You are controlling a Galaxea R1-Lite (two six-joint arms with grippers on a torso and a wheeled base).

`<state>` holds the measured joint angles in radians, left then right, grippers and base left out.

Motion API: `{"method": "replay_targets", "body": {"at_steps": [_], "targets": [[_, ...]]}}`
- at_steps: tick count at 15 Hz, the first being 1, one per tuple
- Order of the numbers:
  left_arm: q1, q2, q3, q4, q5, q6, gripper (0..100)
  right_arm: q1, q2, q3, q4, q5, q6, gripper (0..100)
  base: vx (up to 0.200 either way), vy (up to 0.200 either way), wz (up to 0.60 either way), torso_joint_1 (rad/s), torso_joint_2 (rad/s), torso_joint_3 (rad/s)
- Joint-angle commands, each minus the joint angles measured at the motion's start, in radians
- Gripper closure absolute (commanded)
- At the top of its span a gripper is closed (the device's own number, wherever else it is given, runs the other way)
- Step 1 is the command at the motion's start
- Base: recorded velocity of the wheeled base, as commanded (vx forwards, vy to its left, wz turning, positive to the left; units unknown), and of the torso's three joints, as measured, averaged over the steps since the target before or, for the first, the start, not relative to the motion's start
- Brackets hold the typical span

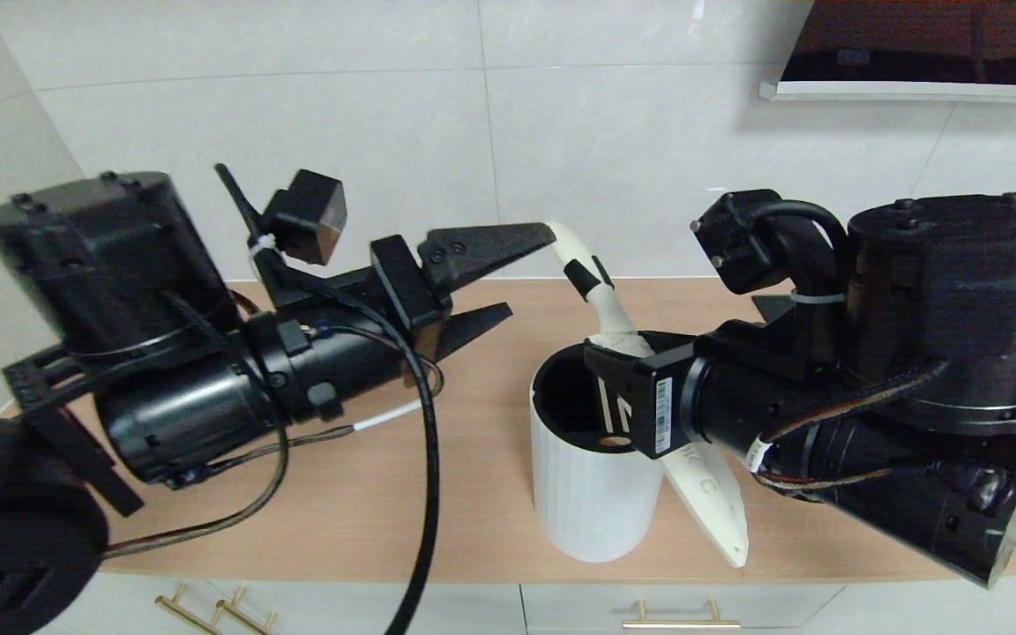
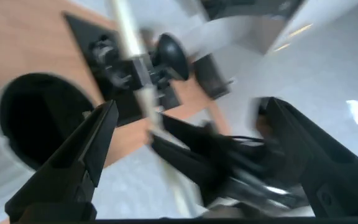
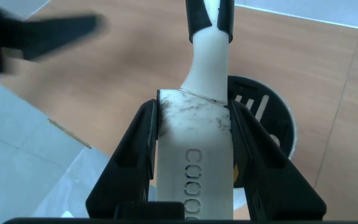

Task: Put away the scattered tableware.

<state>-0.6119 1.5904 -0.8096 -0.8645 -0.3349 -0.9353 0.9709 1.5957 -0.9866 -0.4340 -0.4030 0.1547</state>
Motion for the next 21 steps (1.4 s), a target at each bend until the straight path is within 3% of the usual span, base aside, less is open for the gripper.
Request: {"method": "replay_targets", "body": {"at_steps": [1,4,18,19,21], "targets": [[-0.035,0.123,0.003,-0.054,0.056,0.02,0,0.003,0.01,0.002,0.0,0.001,0.0,100,0.0,0.0,0.0,0.0,0.0,0.0],[-0.069,0.146,0.006,-0.099,0.083,0.02,0,0.011,0.021,0.003,0.0,0.001,0.0,100,0.0,0.0,0.0,0.0,0.0,0.0],[-0.081,0.149,0.004,-0.142,0.112,0.039,0,0.065,0.033,0.019,-0.002,0.0,-0.001,100,0.0,0.0,0.0,0.0,0.0,0.0],[-0.083,0.154,0.004,-0.143,0.112,0.039,100,0.068,0.033,0.019,-0.002,0.0,0.0,100,0.0,0.0,0.0,0.0,0.0,0.0],[-0.081,0.158,0.004,-0.143,0.112,0.039,100,0.069,0.032,0.02,0.0,0.0,0.0,100,0.0,0.0,0.0,0.0,0.0,0.0]]}}
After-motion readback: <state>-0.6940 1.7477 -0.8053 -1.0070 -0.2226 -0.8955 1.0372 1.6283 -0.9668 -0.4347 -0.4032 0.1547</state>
